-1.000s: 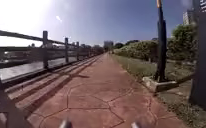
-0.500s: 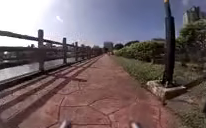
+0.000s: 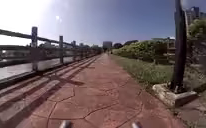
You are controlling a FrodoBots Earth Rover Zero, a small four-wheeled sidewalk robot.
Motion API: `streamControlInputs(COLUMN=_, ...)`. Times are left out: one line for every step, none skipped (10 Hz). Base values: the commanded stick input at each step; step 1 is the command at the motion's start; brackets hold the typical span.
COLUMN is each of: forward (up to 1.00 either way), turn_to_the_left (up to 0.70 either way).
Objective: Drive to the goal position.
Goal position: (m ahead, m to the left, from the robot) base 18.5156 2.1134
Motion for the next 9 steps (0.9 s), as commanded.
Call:
streamControlInputs(forward=0.5, turn_to_the_left=0.0)
streamControlInputs(forward=0.5, turn_to_the_left=0.0)
streamControlInputs(forward=0.5, turn_to_the_left=0.0)
streamControlInputs(forward=0.5, turn_to_the_left=0.0)
streamControlInputs(forward=0.5, turn_to_the_left=0.03)
streamControlInputs(forward=0.5, turn_to_the_left=0.01)
streamControlInputs(forward=0.5, turn_to_the_left=0.0)
streamControlInputs(forward=0.5, turn_to_the_left=0.01)
streamControlInputs(forward=0.5, turn_to_the_left=0.02)
